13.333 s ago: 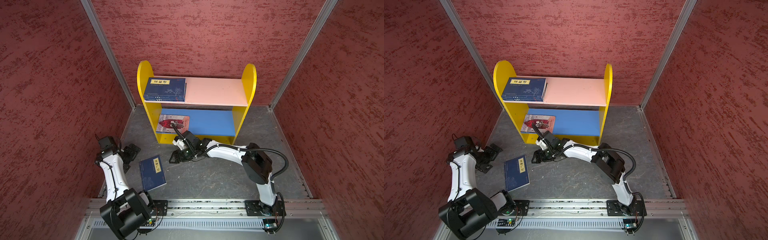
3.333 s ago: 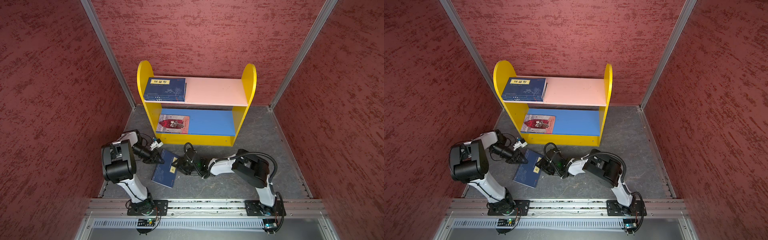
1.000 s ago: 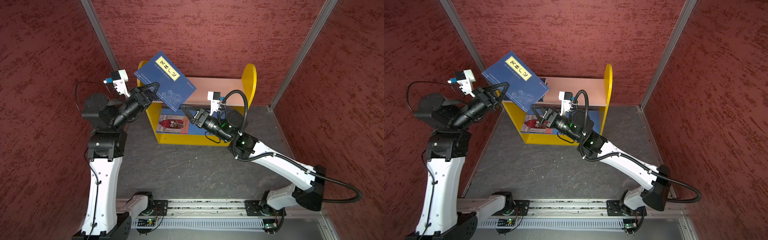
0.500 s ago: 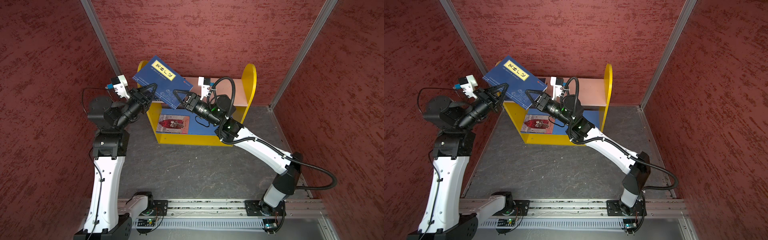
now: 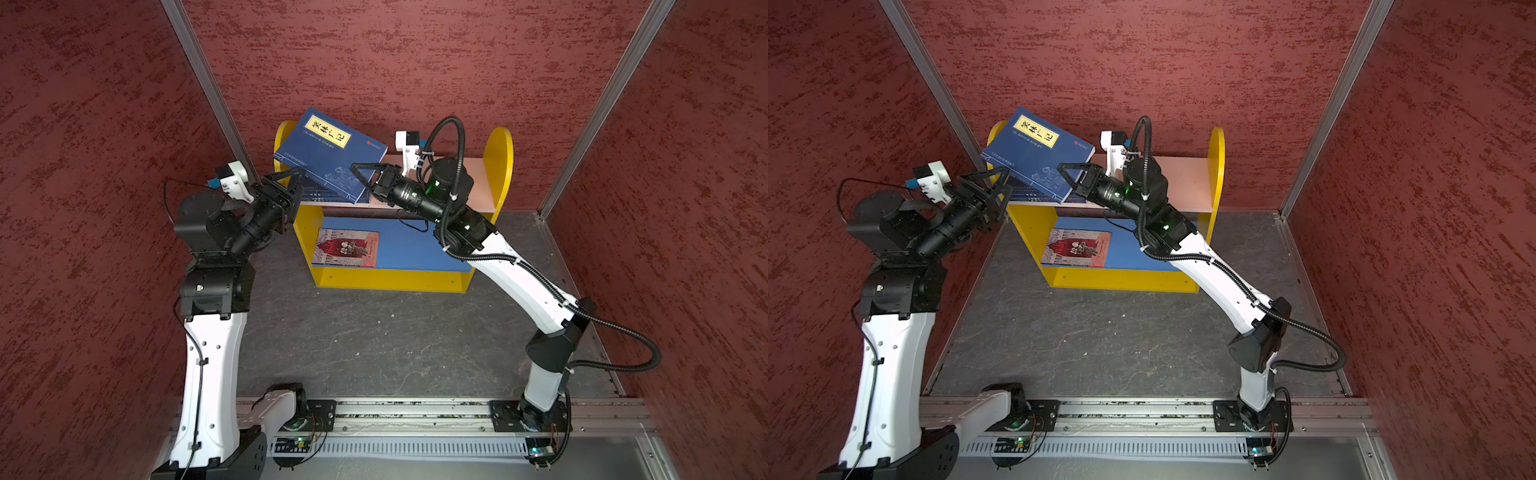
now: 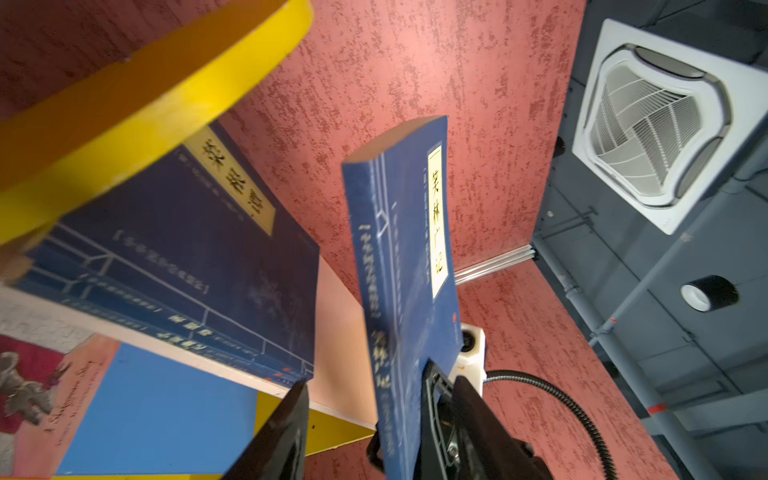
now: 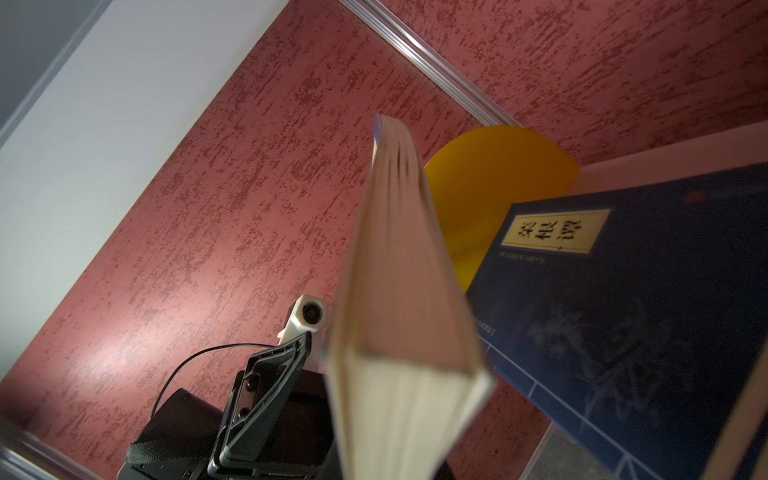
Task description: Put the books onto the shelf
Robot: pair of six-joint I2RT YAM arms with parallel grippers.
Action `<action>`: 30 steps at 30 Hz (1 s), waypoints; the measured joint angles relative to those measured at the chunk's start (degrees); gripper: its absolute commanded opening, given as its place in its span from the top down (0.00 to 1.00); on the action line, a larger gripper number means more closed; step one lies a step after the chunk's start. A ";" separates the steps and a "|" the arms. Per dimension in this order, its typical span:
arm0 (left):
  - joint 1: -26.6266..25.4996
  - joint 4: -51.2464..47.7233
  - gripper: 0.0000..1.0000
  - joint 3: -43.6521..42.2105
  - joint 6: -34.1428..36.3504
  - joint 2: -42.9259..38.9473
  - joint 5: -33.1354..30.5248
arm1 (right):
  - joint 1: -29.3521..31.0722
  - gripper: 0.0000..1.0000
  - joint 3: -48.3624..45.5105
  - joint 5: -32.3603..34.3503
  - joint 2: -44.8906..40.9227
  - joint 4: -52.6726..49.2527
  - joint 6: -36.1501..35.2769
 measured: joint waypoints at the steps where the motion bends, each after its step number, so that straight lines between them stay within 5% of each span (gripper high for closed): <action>1: 0.31 -1.05 0.44 0.20 0.28 -0.04 -0.35 | -0.74 1.00 3.17 -0.92 1.22 -2.71 -0.44; 8: 1.55 -4.55 0.43 0.46 1.33 0.39 -0.46 | -6.34 1.00 18.73 -8.39 7.61 -18.14 -2.34; 30: -0.57 5.09 0.42 5.22 1.88 6.43 5.35 | -10.73 0.96 18.91 -20.06 11.85 -25.51 -2.95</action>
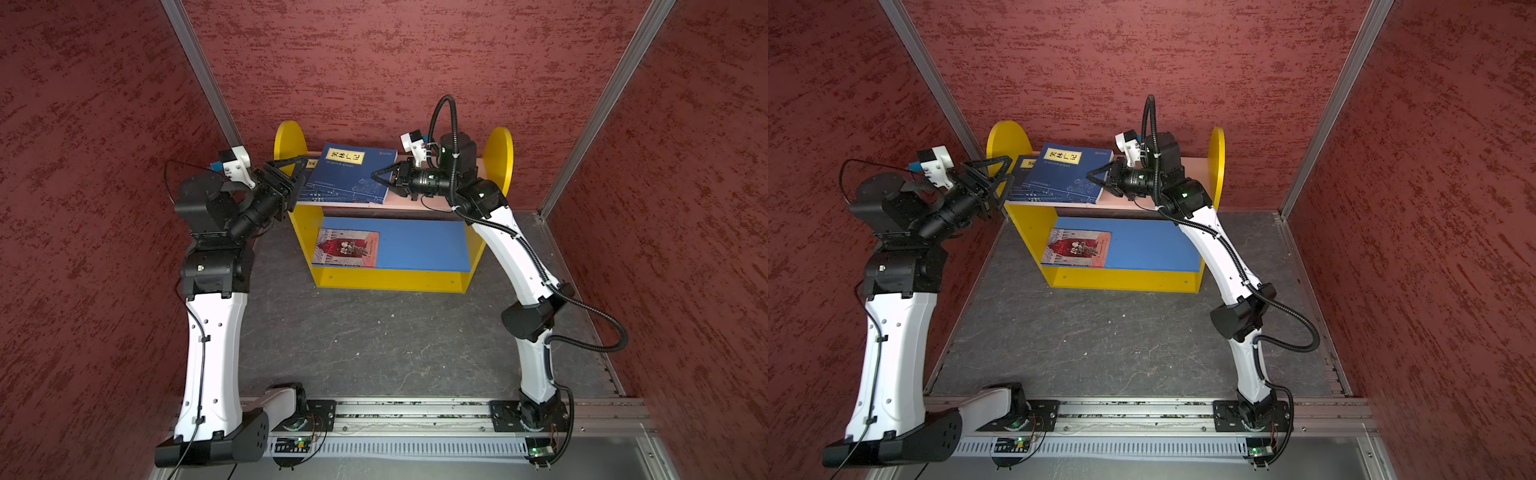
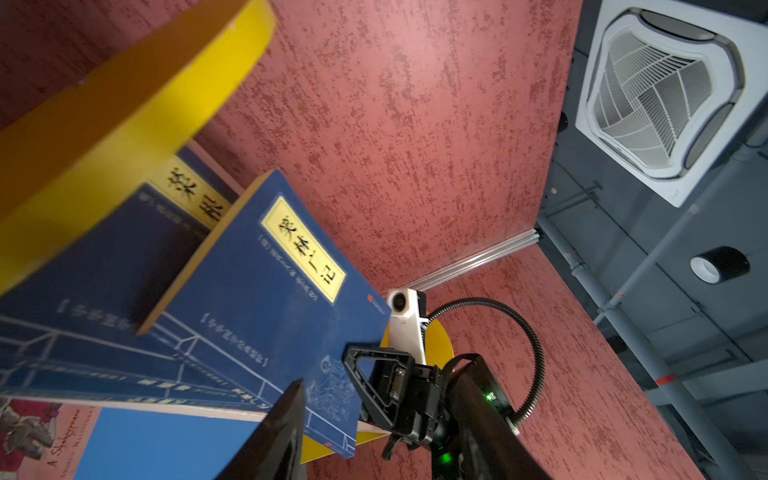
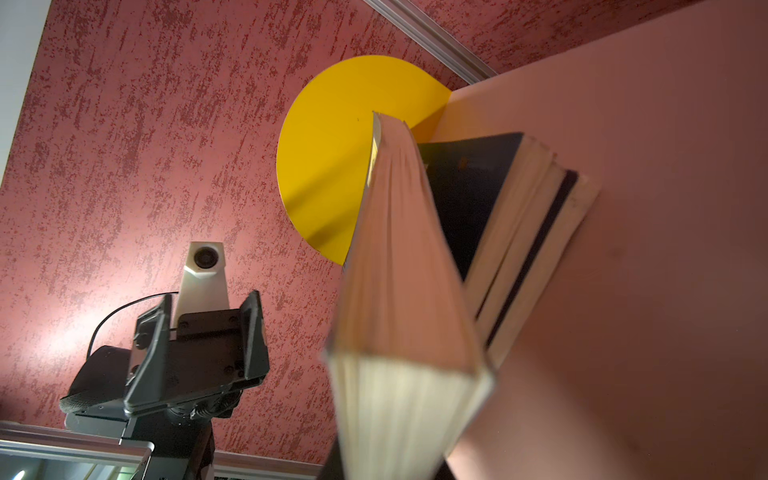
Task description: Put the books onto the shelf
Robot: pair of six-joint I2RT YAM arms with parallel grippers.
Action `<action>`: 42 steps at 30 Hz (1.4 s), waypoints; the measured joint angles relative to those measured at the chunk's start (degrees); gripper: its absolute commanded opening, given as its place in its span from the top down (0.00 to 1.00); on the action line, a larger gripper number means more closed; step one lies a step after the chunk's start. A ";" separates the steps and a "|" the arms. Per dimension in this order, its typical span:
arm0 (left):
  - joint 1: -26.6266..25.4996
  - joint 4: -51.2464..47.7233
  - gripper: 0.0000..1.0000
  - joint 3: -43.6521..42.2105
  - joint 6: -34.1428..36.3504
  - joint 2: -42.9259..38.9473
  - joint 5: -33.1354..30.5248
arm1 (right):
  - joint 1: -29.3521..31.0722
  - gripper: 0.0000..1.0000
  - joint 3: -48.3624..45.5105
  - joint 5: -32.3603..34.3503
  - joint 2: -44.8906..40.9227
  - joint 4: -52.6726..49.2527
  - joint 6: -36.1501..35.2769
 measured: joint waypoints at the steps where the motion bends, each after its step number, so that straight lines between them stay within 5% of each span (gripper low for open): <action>1: -0.50 0.50 0.42 0.28 -0.02 0.28 -0.04 | 0.00 0.95 0.00 -0.11 0.11 0.09 0.13; 12: -5.66 2.03 0.47 2.43 -0.35 9.57 -1.77 | -0.02 0.81 0.02 -0.46 1.29 1.46 0.92; 20: -6.12 -0.22 0.53 3.91 0.24 11.43 -3.13 | -0.42 0.46 0.02 -0.28 1.27 1.66 0.98; 24: -6.14 -1.49 0.54 5.01 0.44 11.82 -4.00 | -0.74 0.37 0.24 0.61 1.25 1.95 0.85; 35: -6.14 -2.43 0.54 5.53 1.14 12.02 -5.49 | -1.99 0.34 0.33 11.26 -0.94 -3.04 -1.86; 42: -6.14 -3.17 0.52 7.06 1.11 12.26 -5.49 | -2.14 0.43 0.33 15.96 -2.38 -5.33 -2.84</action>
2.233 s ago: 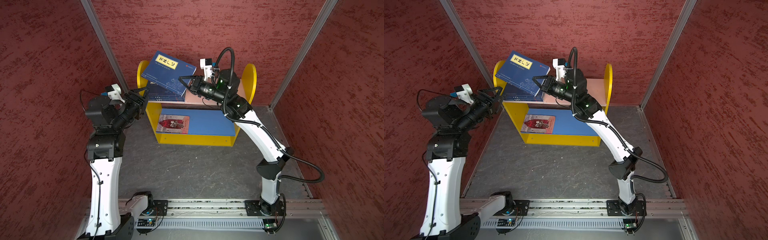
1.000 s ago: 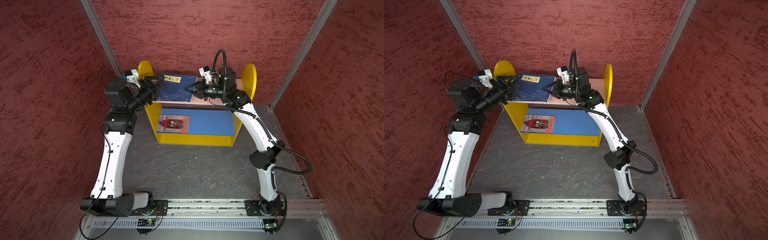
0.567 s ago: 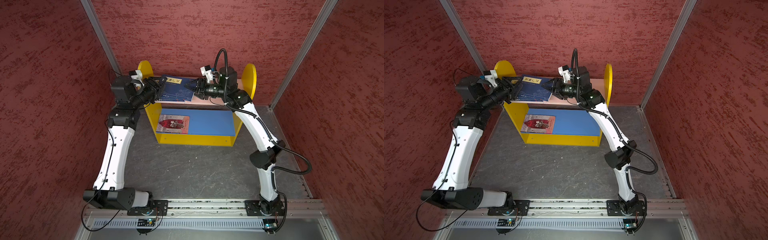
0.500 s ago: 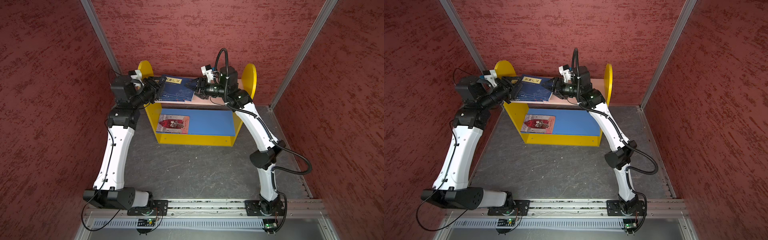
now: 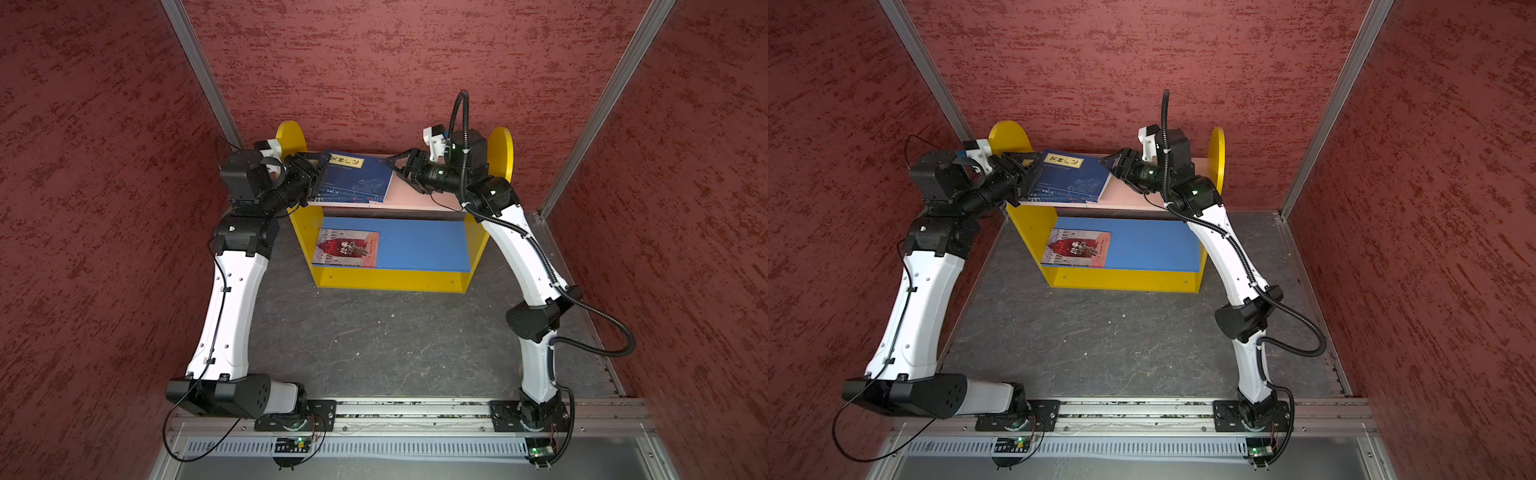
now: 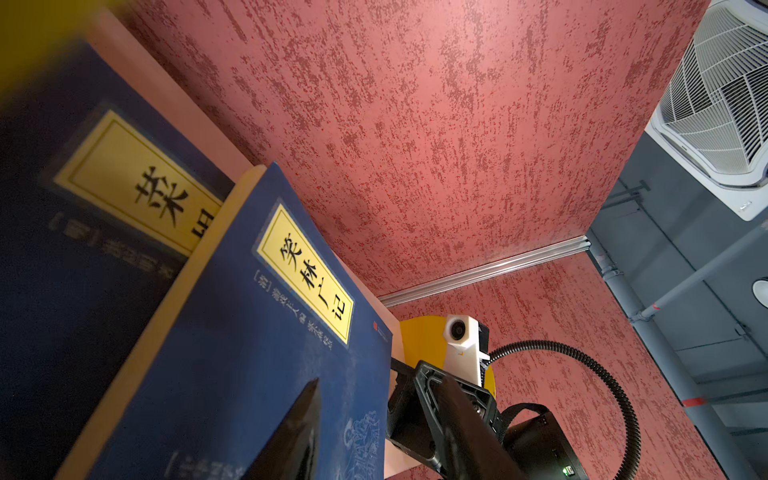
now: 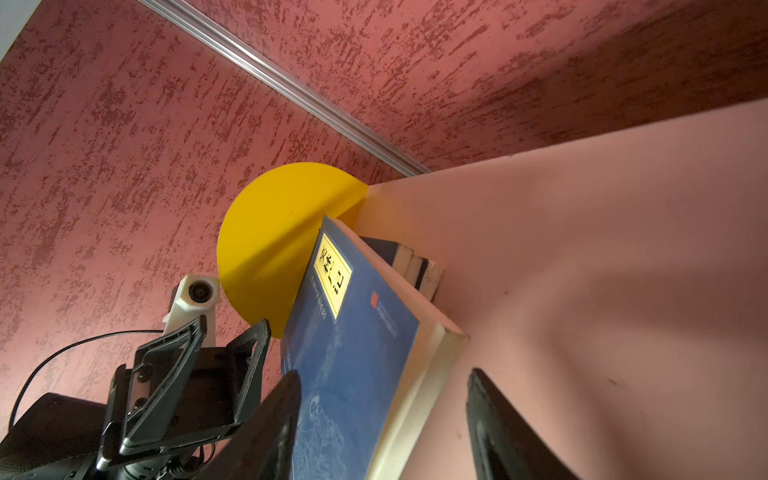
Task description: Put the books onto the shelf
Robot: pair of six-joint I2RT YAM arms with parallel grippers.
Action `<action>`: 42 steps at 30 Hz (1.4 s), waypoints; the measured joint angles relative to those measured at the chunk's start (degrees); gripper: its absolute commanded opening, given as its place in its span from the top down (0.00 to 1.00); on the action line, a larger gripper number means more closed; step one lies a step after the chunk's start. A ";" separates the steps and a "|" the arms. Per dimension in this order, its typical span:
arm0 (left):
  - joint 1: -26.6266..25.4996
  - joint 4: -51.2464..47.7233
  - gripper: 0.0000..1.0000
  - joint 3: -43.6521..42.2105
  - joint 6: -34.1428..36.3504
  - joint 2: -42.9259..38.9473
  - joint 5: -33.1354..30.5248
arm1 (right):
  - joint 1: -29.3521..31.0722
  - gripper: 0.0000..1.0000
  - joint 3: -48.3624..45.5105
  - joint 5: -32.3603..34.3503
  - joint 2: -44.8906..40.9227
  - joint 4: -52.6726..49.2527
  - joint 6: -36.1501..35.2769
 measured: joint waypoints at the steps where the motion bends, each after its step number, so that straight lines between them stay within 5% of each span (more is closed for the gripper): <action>1: 0.02 0.00 0.52 0.37 0.00 0.04 0.00 | 0.00 0.45 0.00 0.35 -0.22 -0.13 0.00; 22: 6.34 3.08 0.49 14.86 2.36 -1.16 4.37 | 0.13 0.61 0.09 0.11 -0.87 -0.55 0.48; 42: 13.03 5.53 0.47 7.91 -2.38 -2.32 10.88 | 0.87 0.77 0.09 -1.81 1.51 -0.61 1.77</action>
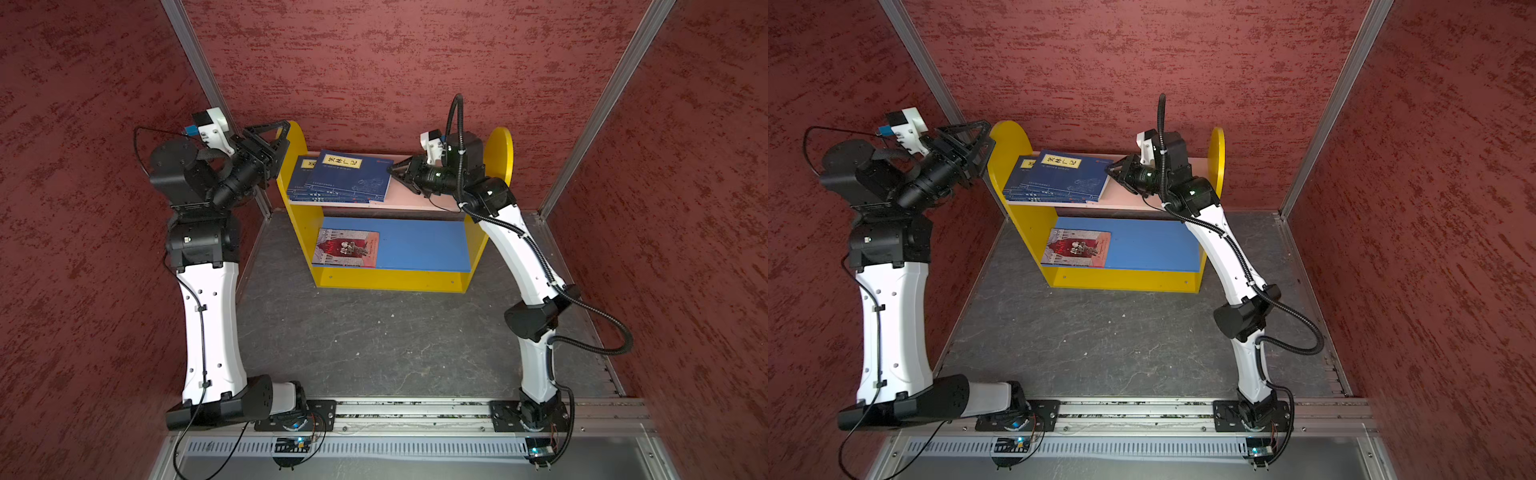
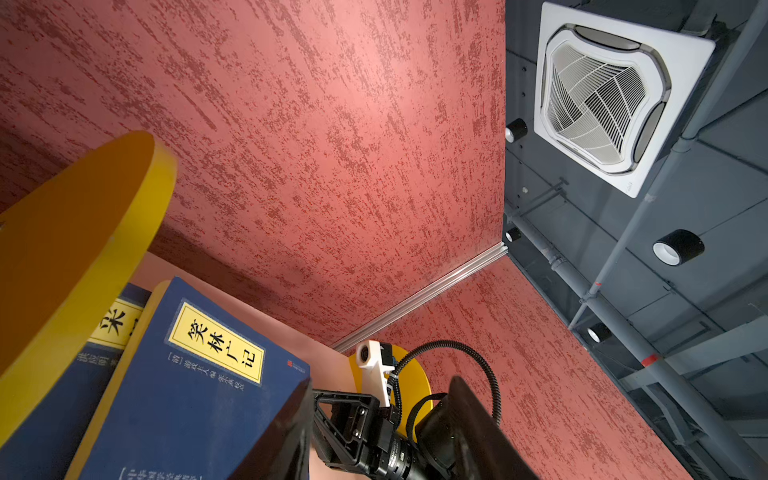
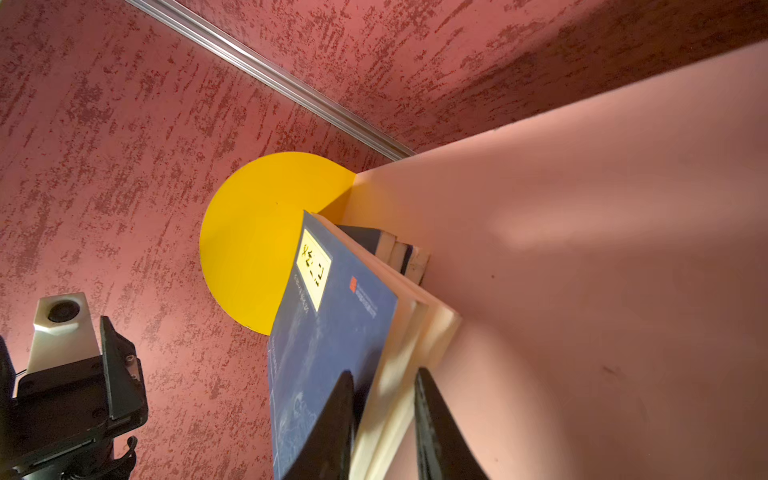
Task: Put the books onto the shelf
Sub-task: 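Open the left gripper and draw it back from the book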
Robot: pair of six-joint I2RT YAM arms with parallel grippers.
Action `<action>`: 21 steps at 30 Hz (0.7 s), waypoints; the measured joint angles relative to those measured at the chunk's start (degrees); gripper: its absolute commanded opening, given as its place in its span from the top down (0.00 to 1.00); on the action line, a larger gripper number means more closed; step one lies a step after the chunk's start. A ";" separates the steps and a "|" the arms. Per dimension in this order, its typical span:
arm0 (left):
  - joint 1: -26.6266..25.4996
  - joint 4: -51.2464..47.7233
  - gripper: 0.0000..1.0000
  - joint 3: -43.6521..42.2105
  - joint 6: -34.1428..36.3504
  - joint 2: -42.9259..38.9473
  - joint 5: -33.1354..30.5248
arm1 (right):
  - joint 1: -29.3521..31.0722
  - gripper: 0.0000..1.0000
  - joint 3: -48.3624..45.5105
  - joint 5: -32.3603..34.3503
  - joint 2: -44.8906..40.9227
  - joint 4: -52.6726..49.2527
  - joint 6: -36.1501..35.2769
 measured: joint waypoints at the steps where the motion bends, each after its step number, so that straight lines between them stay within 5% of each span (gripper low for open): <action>1: 0.20 0.11 0.47 0.00 -0.07 -0.02 0.17 | 0.04 0.78 0.00 -0.20 0.00 0.22 0.15; 9: 0.94 0.94 0.47 -0.79 -0.26 -1.29 1.09 | 0.98 0.83 0.00 -1.97 0.52 3.61 1.70; 21: 0.87 1.60 0.47 -4.55 5.42 -2.12 6.54 | 2.47 0.73 0.04 -2.34 2.60 8.76 4.24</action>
